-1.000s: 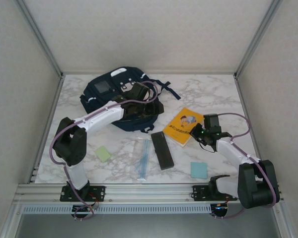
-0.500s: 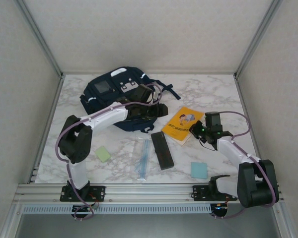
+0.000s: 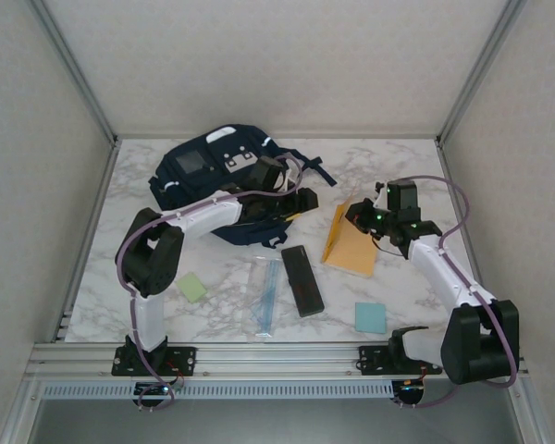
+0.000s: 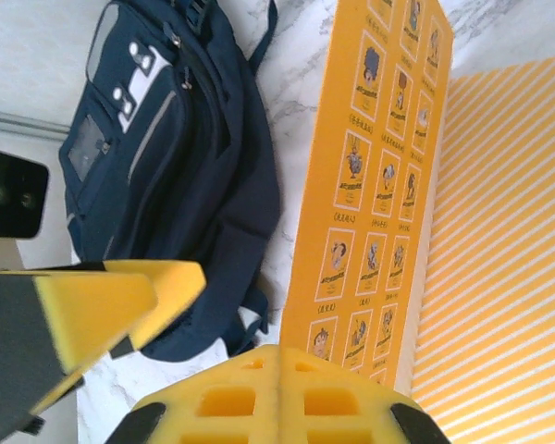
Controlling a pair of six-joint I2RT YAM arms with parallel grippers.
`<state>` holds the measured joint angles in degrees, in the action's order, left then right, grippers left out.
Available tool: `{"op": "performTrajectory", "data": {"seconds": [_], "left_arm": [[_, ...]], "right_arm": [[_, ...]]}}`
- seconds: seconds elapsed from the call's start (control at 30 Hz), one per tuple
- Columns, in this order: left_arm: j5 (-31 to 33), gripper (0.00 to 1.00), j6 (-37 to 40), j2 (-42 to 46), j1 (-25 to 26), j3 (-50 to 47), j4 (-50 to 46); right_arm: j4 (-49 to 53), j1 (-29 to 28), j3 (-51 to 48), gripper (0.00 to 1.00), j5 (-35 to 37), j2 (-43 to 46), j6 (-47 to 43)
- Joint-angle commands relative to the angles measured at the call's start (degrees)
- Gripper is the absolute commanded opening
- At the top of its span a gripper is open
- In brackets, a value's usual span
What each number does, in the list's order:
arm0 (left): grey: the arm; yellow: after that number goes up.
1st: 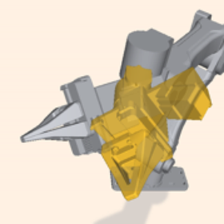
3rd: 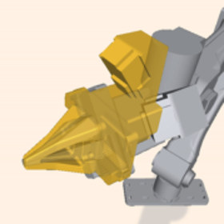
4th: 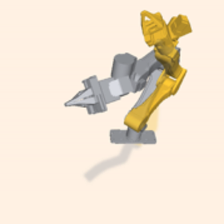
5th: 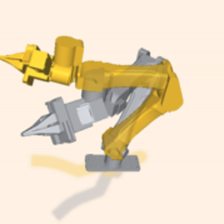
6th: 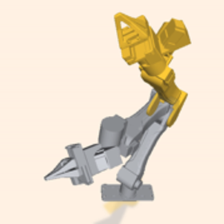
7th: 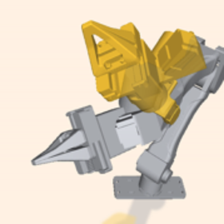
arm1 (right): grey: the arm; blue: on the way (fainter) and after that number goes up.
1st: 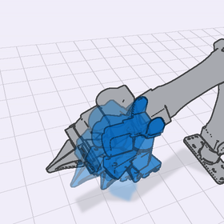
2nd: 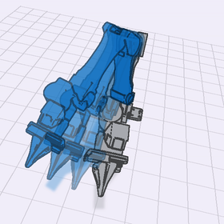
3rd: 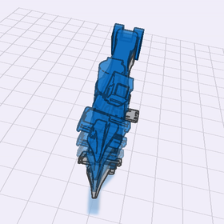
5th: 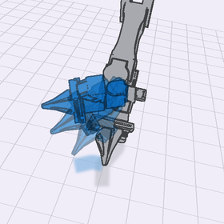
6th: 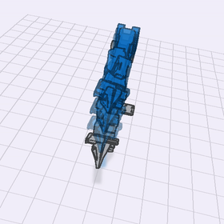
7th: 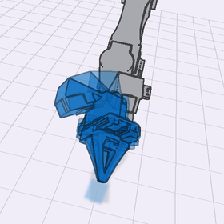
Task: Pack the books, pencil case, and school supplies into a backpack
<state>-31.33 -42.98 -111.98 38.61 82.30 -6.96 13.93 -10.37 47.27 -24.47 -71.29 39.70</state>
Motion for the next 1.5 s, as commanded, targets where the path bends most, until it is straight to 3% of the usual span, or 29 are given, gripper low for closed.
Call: {"op": "performTrajectory", "data": {"seconds": [0.0, 0.2, 0.33, 0.6, 0.63, 0.8, 1.23, 1.47], "left_arm": [[-1.8, 0.73, -2.1, -1.0, -0.1, -1.3, 3.0], [-1.6, 0.73, -2.1, -1.3, -0.1, -1.9, 1.9], [-1.9, 0.73, -2.2, -1.4, -0.1, -2.5, 1.9], [-1.9, 0.73, -2.8, -1.1, -0.1, -3.3, 2.6], [-2.0, 0.73, -2.8, -1.2, -0.1, -3.2, 2.6], [-2.0, 0.73, -2.6, -1.9, -0.1, -2.8, 2.4], [-7.0, 0.75, -12.3, -6.3, 0.6, -7.1, 22.0], [-8.3, 0.77, -22.8, -10.5, 2.4, -9.7, 36.7]], "right_arm": [[1.4, 0.2, -0.1, 0.00, -1.2, -1.4, -2.3], [1.2, 0.1, -3.9, 0.00, 1.3, -1.6, -2.2], [2.4, 0.3, -4.7, 0.29, 3.9, -1.7, -2.3], [3.4, 0.2, -8.4, 0.48, 11.3, -1.3, -2.5], [3.0, 0.3, -8.5, 0.46, 11.0, -1.3, -2.5], [1.6, 0.2, -7.9, 0.00, 9.7, -0.9, -2.5], [4.3, 0.3, 5.5, 0.00, -6.0, 1.1, -1.3], [-1.3, 0.2, 4.0, 0.00, -11.9, 1.3, 3.6]]}}
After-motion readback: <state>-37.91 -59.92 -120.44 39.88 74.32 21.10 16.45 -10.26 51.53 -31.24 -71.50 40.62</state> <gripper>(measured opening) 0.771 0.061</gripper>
